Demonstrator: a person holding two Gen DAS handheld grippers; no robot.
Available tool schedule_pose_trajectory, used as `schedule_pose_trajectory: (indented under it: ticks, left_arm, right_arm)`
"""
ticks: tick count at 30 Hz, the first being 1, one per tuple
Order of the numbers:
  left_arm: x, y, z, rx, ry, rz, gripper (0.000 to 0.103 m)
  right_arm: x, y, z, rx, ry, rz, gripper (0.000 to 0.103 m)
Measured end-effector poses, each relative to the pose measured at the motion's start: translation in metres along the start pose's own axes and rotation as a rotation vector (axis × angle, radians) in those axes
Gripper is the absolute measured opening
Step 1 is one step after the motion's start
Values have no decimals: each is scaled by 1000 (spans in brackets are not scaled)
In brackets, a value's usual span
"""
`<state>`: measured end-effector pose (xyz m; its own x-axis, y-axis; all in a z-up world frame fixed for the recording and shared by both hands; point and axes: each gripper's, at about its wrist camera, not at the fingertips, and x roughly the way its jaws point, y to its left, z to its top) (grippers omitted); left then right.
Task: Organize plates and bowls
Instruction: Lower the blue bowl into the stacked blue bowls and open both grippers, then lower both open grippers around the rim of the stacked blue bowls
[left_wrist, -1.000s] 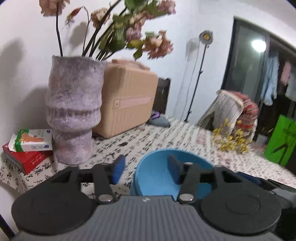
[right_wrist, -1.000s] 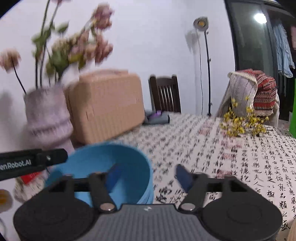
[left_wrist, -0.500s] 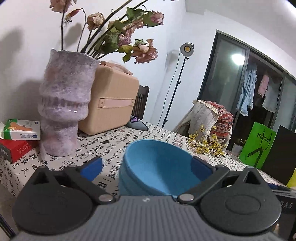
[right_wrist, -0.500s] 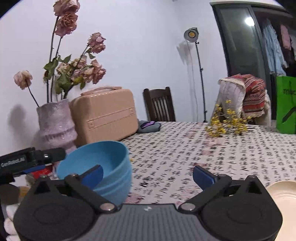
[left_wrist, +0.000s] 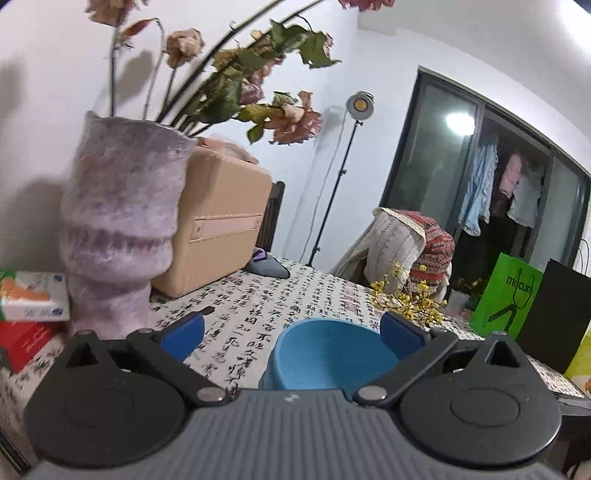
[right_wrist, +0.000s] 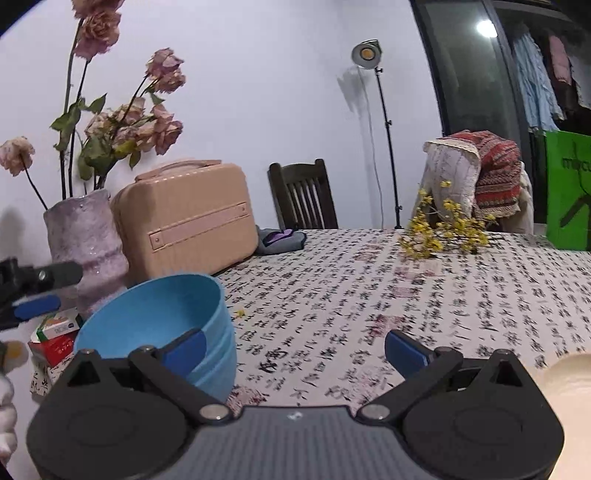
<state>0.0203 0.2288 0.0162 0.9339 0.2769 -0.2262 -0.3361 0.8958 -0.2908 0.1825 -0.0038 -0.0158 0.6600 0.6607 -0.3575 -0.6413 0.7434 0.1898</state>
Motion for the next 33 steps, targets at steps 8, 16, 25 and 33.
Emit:
schedule_pose_trajectory:
  ticks: [8, 16, 25, 33]
  left_arm:
    - [42, 2, 16, 15, 92, -78, 103]
    - [65, -6, 36, 48, 138, -181, 103]
    - [62, -22, 46, 70, 136, -261, 103]
    - [43, -17, 28, 18, 157, -249, 103]
  right_arm:
    - [21, 1, 12, 48, 19, -14, 103]
    - [11, -5, 25, 105, -18, -80, 103]
    - [-23, -13, 29, 163, -70, -171, 103]
    - [-42, 2, 32, 127, -84, -206, 103]
